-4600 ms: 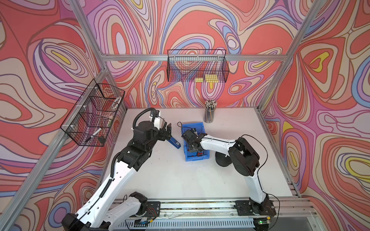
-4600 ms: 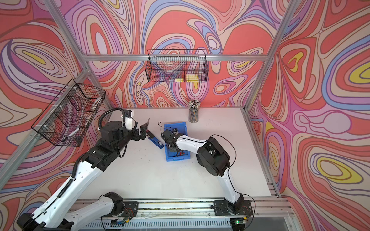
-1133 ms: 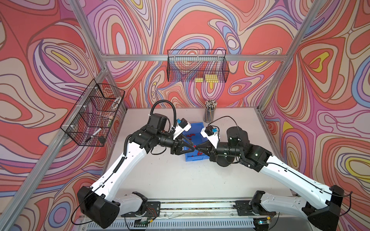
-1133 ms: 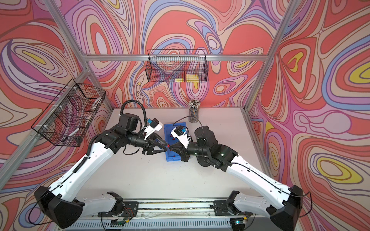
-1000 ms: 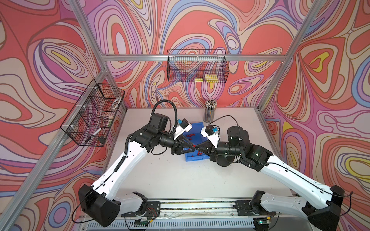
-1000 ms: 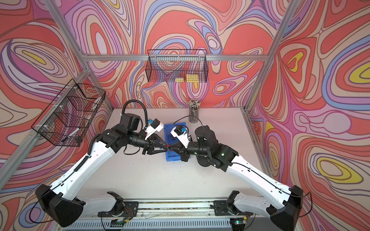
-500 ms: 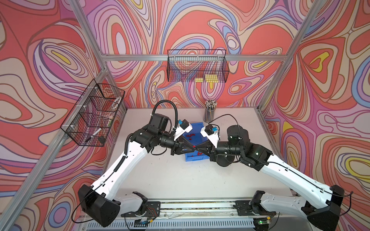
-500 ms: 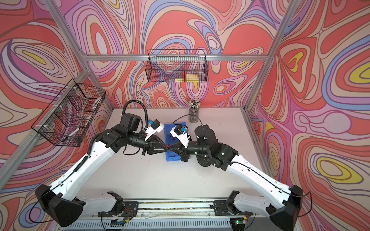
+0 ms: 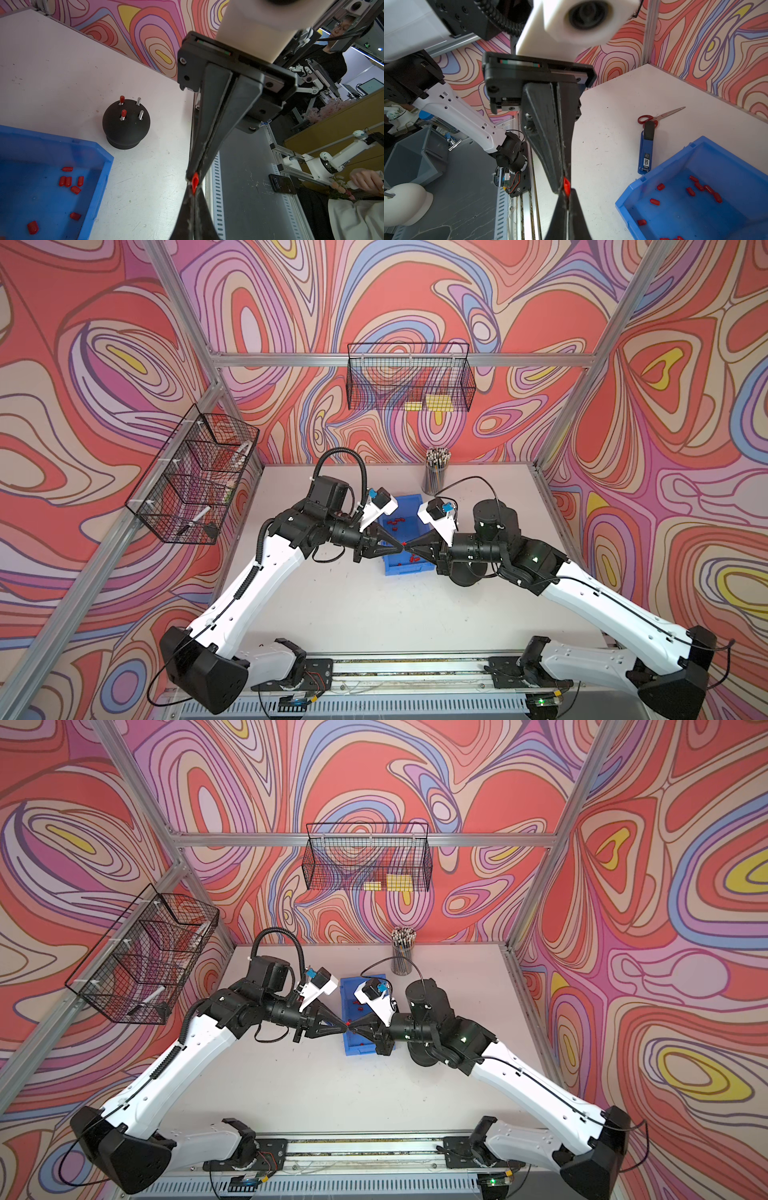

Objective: Cover the protruding screws with screw protection sleeves
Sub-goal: Pick up the screw protection sleeve from the storage box.

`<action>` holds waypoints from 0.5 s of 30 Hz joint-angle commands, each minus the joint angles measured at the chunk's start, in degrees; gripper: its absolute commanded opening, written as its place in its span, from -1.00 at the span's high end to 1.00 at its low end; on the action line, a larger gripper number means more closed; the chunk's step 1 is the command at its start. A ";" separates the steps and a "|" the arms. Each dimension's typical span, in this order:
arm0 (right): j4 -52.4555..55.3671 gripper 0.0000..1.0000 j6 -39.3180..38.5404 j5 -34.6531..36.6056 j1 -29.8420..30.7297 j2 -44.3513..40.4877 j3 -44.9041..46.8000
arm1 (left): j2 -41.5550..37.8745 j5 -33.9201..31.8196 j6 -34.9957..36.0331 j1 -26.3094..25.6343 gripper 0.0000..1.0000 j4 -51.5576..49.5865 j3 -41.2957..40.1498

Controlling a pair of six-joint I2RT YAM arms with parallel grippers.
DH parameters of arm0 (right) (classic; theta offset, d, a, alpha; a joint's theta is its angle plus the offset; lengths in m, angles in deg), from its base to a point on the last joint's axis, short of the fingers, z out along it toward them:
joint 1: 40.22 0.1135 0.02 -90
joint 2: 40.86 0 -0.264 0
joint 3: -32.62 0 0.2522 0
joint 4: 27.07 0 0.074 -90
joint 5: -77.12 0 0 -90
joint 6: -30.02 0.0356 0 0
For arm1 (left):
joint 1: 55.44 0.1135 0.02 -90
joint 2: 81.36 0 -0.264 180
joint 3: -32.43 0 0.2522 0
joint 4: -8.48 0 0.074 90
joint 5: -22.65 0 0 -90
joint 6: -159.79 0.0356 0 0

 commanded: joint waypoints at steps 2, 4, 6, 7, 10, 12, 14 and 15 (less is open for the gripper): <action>0.73 1.00 0.02 -0.49 0.36 0.28 -1.00 | -1.41 2.29 -0.05 -0.59 1.00 3.43 -0.56; 0.73 0.97 0.19 -0.32 0.36 0.42 -1.33 | -1.83 1.82 -1.01 -0.53 1.00 5.11 -1.18; 0.28 0.75 0.27 0.28 0.36 0.26 -1.45 | -2.58 0.94 -2.62 -0.60 1.00 7.74 -2.34; -0.20 0.59 0.48 0.64 0.32 0.05 -1.45 | -3.08 0.67 -3.04 -0.53 1.00 8.84 -2.86; -1.43 0.35 0.96 1.30 0.36 -1.04 -1.35 | -4.57 -0.09 -4.24 -0.53 1.00 11.74 -4.17; -1.73 0.27 0.95 1.67 0.36 -1.88 -1.40 | -5.97 -0.84 -5.65 -0.53 1.00 14.74 -5.40; -1.86 0.26 0.64 1.62 0.31 -2.67 -2.01 | -7.39 -1.44 -8.17 -0.58 1.00 19.10 -7.05; -2.19 0.26 0.56 1.50 0.36 -3.11 -2.36 | -8.36 -1.73 -10.68 -0.57 1.00 23.49 -8.29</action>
